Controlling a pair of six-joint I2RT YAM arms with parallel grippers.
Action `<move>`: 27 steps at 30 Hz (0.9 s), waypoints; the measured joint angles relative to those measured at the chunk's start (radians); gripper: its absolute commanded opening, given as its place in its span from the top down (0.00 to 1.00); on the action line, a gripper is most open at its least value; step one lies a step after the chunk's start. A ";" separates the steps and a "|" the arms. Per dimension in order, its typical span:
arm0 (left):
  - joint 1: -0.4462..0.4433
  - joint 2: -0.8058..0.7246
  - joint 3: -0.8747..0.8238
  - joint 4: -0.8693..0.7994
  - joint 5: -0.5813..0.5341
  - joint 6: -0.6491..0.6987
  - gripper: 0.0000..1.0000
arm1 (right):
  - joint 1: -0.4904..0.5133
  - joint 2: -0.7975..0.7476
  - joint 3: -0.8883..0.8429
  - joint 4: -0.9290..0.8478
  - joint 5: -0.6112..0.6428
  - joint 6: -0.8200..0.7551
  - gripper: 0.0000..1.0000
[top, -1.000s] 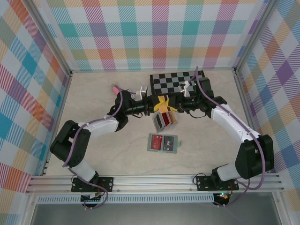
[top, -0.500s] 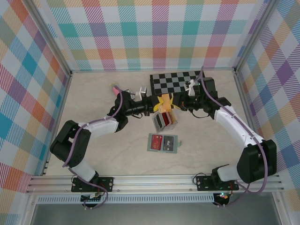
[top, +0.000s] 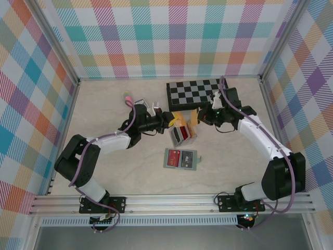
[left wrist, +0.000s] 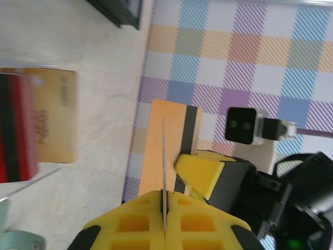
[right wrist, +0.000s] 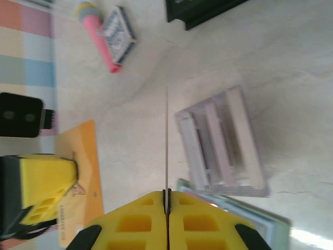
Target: Put the credit cards into the card holder
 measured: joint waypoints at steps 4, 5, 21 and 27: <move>0.000 -0.001 0.000 -0.144 -0.037 0.036 1.00 | 0.056 0.083 0.046 -0.060 0.114 -0.103 0.93; 0.000 -0.003 0.000 -0.182 -0.045 0.052 1.00 | 0.071 0.100 0.052 -0.069 0.141 -0.123 0.92; 0.000 -0.036 0.023 -0.461 -0.066 0.266 1.00 | 0.191 0.254 0.097 -0.097 0.390 -0.261 0.84; -0.002 -0.036 0.023 -0.459 -0.046 0.290 1.00 | 0.210 0.255 0.097 -0.098 0.424 -0.264 0.76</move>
